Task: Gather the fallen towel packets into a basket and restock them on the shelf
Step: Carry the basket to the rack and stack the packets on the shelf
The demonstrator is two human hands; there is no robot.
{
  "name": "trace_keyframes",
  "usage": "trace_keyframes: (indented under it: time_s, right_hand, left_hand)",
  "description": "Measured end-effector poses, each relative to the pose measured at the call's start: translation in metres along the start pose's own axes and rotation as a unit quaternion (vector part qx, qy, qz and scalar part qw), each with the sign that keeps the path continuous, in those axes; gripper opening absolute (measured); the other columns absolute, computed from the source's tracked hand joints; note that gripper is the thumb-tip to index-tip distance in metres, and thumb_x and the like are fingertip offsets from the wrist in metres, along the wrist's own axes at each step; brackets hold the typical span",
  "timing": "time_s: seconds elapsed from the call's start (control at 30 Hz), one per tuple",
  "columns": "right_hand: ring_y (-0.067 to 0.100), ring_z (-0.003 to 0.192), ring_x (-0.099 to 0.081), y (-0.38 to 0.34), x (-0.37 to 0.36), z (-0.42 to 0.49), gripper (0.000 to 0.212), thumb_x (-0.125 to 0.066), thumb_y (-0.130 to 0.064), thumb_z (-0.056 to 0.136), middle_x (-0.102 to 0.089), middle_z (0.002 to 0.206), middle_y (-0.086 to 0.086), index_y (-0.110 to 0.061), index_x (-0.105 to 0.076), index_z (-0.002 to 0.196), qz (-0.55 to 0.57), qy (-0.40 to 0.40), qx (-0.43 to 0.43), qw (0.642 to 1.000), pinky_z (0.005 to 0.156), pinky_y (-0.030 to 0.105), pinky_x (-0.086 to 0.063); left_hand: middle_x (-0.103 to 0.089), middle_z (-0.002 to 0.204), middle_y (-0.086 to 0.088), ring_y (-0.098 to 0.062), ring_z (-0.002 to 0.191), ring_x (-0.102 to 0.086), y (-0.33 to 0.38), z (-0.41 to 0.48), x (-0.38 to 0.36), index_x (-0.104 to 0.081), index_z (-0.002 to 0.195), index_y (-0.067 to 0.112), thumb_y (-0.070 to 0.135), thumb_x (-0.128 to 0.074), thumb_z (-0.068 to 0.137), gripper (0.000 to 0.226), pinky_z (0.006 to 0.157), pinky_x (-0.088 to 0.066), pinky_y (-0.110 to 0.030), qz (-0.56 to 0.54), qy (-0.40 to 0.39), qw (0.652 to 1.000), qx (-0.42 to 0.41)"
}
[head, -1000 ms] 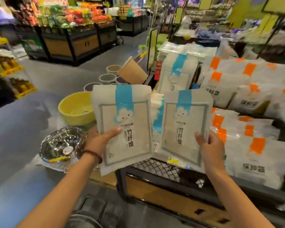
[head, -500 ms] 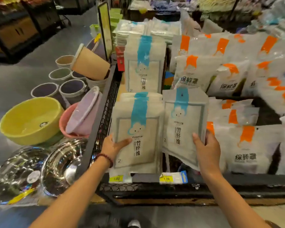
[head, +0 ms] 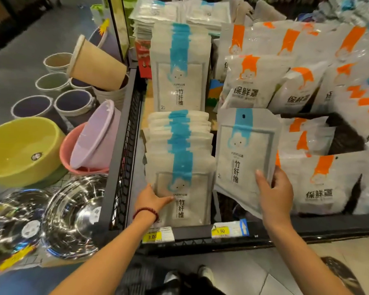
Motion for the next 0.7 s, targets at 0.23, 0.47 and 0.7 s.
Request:
trace_keyframes:
  time_s: [0.23, 0.47, 0.7]
  right_hand:
    - [0.002, 0.095, -0.054, -0.021, 0.015, -0.001, 0.025, -0.058, -0.018, 0.088, -0.059, 0.102, -0.015, -0.028, -0.053, 0.110, 0.055, 0.086, 0.048, 0.994, 0.078, 0.010, -0.041]
    - [0.016, 0.111, -0.059, 0.010, -0.072, -0.017, 0.036, -0.058, -0.008, 0.091, -0.063, 0.119, -0.002, -0.027, -0.053, 0.121, 0.161, -0.109, -0.065, 0.979, 0.092, 0.034, -0.050]
    - [0.006, 0.093, -0.064, 0.064, -0.135, -0.042, 0.028, -0.057, -0.003, 0.090, -0.065, 0.104, -0.004, -0.020, -0.056, 0.113, 0.133, -0.206, -0.177, 0.953, 0.077, 0.025, -0.054]
  left_hand:
    - [-0.062, 0.083, 0.004, -0.020, 0.080, -0.061, 0.014, -0.005, 0.059, -0.056, 0.082, 0.019, 0.049, -0.067, 0.078, 0.032, 0.059, -0.041, -0.027, 0.225, 0.053, 0.970, -0.070]
    - [-0.048, 0.132, -0.021, -0.037, 0.121, -0.046, -0.011, -0.005, 0.121, -0.037, 0.134, -0.002, 0.032, -0.073, 0.078, 0.075, 0.099, -0.041, -0.045, 0.238, 0.163, 0.955, -0.066]
    - [-0.061, 0.108, -0.021, -0.039, 0.092, -0.061, -0.039, -0.005, 0.105, -0.040, 0.119, 0.003, 0.022, -0.053, 0.092, 0.035, 0.071, -0.044, -0.039, 0.167, 0.127, 0.978, 0.010]
Point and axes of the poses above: each hand's wrist, its own z-axis towards the middle knuckle, its own x-axis out of the back of the hand, y = z × x, the point moved 8 cm from there along z, towards the middle knuckle
